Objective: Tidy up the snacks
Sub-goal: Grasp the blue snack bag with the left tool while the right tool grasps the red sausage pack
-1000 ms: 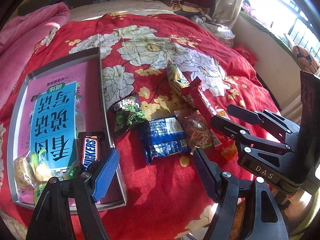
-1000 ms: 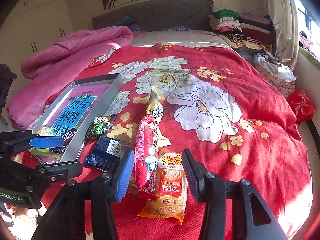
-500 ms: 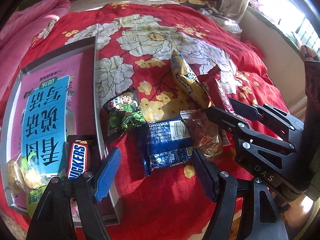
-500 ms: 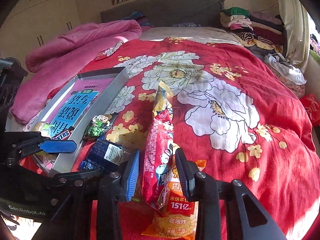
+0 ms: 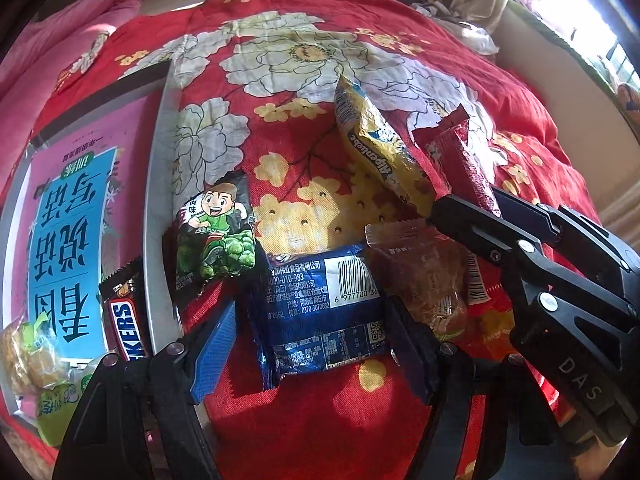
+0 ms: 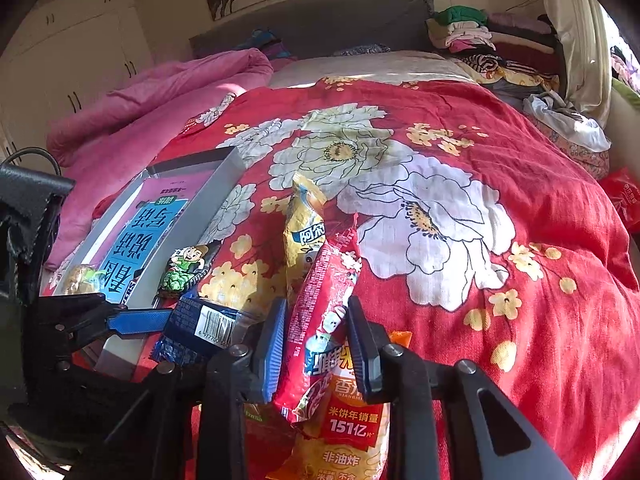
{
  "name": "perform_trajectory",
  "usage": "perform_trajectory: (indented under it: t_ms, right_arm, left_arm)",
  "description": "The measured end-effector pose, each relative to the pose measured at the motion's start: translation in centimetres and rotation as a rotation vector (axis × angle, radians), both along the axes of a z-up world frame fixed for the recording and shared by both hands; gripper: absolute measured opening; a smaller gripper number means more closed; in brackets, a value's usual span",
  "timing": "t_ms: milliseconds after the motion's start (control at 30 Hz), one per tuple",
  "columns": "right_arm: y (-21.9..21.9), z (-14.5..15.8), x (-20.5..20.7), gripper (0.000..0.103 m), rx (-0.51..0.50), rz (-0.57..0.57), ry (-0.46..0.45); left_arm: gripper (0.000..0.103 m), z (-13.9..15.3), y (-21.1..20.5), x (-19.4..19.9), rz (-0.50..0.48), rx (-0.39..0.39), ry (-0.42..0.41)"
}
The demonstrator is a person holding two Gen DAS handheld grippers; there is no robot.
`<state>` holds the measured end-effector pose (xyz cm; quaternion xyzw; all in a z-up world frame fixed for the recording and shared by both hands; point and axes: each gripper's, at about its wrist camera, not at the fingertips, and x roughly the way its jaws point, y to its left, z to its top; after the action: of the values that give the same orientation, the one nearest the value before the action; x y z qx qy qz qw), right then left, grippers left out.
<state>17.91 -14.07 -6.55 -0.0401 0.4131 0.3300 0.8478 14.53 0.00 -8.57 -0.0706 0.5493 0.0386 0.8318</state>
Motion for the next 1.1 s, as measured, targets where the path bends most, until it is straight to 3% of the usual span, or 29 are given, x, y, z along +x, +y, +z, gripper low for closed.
perform_trajectory:
  t_ms: [33, 267, 533, 833, 1100]
  right_arm:
    - [-0.1, 0.0, 0.1, 0.029, 0.015, 0.000, 0.005]
    - [-0.6, 0.4, 0.0, 0.028, 0.066, 0.006, 0.014]
    - [-1.4, 1.5, -0.2, 0.027, 0.132, -0.002, 0.000]
    - [-2.2, 2.7, -0.7, 0.025, 0.185, -0.014, -0.028]
    - [-2.0, 3.5, -1.7, 0.024, 0.186, 0.003, -0.058]
  left_arm:
    - [0.066, 0.0, 0.0, 0.1, 0.000, -0.014, -0.002]
    - [0.054, 0.3, 0.2, -0.3, -0.010, -0.030, -0.021]
    - [0.053, 1.9, 1.3, -2.3, -0.008, -0.158, -0.062]
    - [0.053, 5.2, 2.6, -4.2, -0.007, -0.188, -0.143]
    - [0.053, 6.4, 4.1, -5.3, 0.019, -0.191, -0.171]
